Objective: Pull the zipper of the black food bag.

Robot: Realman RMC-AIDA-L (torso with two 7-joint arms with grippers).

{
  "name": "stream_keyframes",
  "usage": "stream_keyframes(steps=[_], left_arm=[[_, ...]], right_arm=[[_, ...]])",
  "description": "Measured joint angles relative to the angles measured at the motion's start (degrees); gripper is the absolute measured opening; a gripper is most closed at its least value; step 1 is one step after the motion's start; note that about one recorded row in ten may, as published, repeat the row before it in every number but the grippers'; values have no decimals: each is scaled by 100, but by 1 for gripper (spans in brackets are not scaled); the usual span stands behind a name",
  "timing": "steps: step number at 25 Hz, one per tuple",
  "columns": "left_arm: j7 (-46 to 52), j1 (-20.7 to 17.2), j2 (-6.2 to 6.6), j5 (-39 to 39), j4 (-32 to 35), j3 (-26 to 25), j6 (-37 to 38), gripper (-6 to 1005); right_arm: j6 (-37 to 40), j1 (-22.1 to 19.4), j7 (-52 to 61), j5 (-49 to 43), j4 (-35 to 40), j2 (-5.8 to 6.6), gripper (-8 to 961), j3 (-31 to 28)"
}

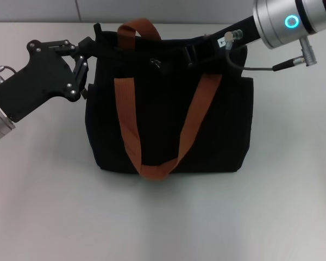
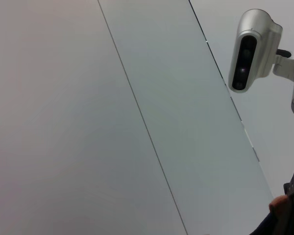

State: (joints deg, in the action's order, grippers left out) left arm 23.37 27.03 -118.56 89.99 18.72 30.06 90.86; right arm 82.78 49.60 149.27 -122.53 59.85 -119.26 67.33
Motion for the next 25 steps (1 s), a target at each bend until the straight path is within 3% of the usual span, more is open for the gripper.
stream_keyframes(steps=[25], left_arm=[[0, 3, 0, -58, 1, 0, -9, 72]], right_arm=[[301, -605, 199, -184, 819, 0, 1, -92]])
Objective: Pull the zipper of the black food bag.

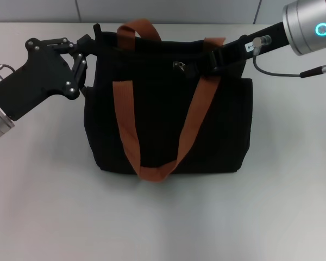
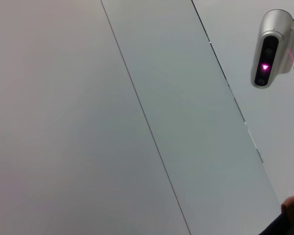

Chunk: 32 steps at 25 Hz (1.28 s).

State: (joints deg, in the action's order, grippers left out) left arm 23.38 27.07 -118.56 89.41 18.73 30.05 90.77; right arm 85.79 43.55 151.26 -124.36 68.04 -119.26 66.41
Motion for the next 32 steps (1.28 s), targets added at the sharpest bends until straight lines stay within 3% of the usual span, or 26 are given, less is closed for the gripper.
stream_keyframes(steps=[32], left_arm=[[26, 44, 0, -15, 0, 0, 8, 77]], right_arm=[[664, -737, 88, -300, 985, -8, -1, -890]])
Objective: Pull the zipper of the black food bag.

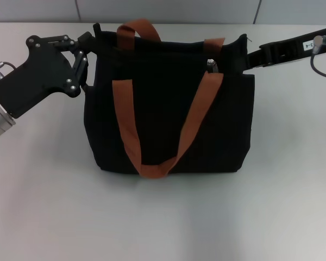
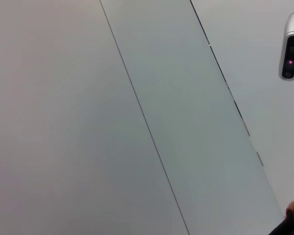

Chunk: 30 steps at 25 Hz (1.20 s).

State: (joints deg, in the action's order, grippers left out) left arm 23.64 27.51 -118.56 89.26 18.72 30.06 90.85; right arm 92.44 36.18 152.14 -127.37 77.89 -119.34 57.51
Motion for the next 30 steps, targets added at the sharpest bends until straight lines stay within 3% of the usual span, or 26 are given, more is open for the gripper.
stream_keyframes(steps=[6, 10, 17, 20, 23, 25, 30], left_arm=[[0, -2, 0, 0, 0, 0, 16, 79], [1, -10, 0, 0, 0, 1, 29, 79], [37, -42, 0, 1, 0, 1, 40, 80], [105, -47, 0, 2, 0, 16, 40, 81], [228, -46, 4, 5, 0, 32, 30, 82], [315, -62, 3, 14, -7, 39, 20, 82], [515, -96, 2, 33, -10, 43, 20, 83]], right_arm=[[48, -45, -124, 167, -28, 5, -1, -139], [118, -181, -574, 903, -395, 33, 18, -535], [484, -597, -2331, 2799, -1760, 309, 51, -1300], [927, -666, -3366, 3220, -2365, 385, 138, -1535], [1400, -751, -4562, 3358, -2850, 370, 224, -1744], [1768, -903, -5821, 3368, -3278, 293, 456, -1845], [2109, -1185, -7315, 3358, -3833, 226, 685, -1821]])
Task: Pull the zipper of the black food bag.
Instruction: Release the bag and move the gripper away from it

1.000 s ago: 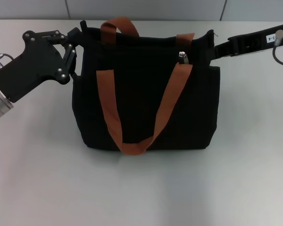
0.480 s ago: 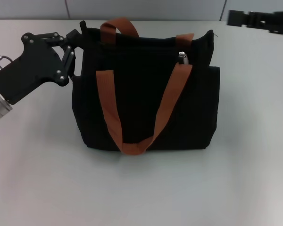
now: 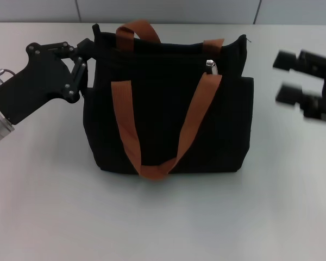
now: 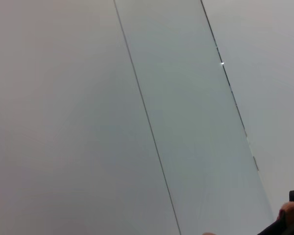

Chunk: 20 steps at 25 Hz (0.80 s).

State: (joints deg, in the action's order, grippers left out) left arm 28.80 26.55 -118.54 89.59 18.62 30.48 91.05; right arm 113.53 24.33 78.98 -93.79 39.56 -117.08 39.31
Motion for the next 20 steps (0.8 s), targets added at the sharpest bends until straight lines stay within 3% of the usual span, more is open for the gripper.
stream_keyframes(steps=[5, 12, 20], left_arm=[[263, -13, 15, 26, 0, 14, -14, 84], [511, -60, 10, 27, -3, 20, -25, 85], [658, -155, 15, 13, -9, 6, -13, 86]], right_arm=[[490, -261, -1487, -822, -271, -170, 817, 62], [-2, -290, -2795, -2037, -763, -195, 817, 72], [-416, -370, -3357, -2226, -1010, -199, 817, 42]])
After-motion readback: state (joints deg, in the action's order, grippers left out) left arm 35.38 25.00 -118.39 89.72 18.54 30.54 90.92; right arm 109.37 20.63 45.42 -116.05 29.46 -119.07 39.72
